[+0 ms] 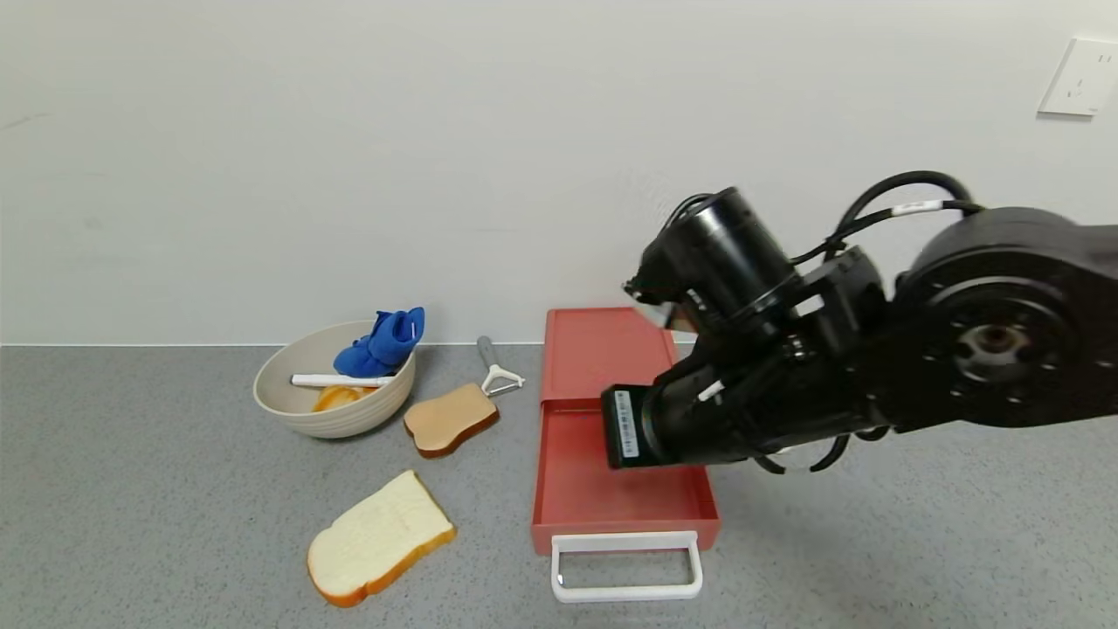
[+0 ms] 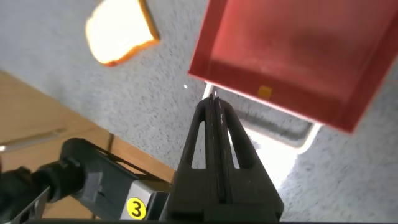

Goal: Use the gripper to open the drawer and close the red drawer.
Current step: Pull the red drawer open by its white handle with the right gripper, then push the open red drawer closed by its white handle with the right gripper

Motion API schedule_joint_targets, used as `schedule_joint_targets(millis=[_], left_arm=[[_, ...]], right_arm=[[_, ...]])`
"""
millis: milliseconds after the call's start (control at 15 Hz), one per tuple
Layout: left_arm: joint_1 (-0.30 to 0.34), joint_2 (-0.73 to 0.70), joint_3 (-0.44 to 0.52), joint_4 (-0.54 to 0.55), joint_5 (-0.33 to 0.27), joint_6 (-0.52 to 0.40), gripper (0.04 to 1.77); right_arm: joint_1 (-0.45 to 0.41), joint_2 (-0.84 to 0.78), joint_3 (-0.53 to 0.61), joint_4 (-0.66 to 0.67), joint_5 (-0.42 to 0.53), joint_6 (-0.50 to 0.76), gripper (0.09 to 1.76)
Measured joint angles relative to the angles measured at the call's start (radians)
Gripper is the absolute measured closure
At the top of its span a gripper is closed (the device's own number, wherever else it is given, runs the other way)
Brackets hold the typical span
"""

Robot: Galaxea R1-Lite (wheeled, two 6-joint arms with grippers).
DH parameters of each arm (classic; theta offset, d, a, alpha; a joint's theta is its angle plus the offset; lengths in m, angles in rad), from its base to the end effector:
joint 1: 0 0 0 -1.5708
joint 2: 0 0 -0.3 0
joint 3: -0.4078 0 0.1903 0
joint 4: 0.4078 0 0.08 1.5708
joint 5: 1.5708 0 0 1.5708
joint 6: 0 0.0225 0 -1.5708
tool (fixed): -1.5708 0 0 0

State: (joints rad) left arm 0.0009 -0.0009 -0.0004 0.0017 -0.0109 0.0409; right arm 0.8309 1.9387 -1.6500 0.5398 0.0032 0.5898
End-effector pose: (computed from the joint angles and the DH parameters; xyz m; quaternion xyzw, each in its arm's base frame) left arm -0.0229 -0.0003 0.0754 0.0204 0.0001 -0.0050 0.9998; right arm 0.2468 0.2705 0.2270 0.0884 0.4604 0.2477 0.8479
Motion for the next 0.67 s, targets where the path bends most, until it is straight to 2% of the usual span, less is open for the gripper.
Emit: schedule_joint_targets(millis=[200,400,667], left_arm=[[0.0,0.0,0.0,0.0,0.0,0.0,0.09],[0.0,0.0,0.0,0.0,0.0,0.0,0.09],[0.0,0.0,0.0,0.0,0.0,0.0,0.09]], right_arm=[[-0.103,-0.155,0.203,-0.203,0.116,-0.12,1.73],[-0.255,-0.301,0.396,-0.392,0.251,-0.221,1.73],[-0.418,-0.437,0.586,-0.544,0.421,-0.297,1.73]])
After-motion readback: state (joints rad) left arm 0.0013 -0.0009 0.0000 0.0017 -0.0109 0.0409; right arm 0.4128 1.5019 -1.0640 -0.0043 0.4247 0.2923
